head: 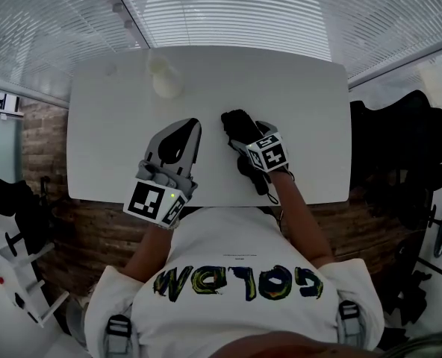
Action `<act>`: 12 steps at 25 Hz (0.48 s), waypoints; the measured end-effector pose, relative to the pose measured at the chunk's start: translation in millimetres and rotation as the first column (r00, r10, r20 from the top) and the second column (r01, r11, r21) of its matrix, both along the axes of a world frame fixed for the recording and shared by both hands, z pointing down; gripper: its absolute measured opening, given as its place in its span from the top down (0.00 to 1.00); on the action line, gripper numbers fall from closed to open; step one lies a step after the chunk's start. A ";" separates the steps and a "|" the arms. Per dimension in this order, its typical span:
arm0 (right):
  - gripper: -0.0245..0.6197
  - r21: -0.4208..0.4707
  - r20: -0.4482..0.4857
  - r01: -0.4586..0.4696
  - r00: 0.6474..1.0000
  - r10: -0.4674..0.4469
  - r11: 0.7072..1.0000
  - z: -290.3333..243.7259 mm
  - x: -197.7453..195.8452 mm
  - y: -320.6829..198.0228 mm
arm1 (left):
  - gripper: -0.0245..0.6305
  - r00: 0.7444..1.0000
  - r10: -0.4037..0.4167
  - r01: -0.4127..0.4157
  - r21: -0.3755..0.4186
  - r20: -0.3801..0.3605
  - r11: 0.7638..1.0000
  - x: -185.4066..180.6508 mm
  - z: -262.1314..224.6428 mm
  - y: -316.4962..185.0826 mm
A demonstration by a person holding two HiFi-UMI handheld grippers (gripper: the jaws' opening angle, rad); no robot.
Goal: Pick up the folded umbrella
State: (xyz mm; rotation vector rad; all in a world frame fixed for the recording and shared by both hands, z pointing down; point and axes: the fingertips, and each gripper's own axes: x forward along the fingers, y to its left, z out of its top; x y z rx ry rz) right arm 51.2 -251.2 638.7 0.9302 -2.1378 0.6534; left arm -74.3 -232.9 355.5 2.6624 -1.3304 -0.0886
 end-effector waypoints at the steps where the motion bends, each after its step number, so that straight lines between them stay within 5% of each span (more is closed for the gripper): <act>1: 0.34 -0.009 -0.002 0.000 1.000 0.000 1.000 3.7 -0.1 -0.1 | 0.95 1.000 0.000 0.000 0.000 0.001 1.000 0.6 -0.5 0.3; 12: 0.34 -0.111 -0.009 0.027 1.000 -0.028 0.993 38.3 -19.1 2.2 | 0.95 1.000 -0.023 0.023 0.005 0.008 1.000 -6.0 -0.9 -2.8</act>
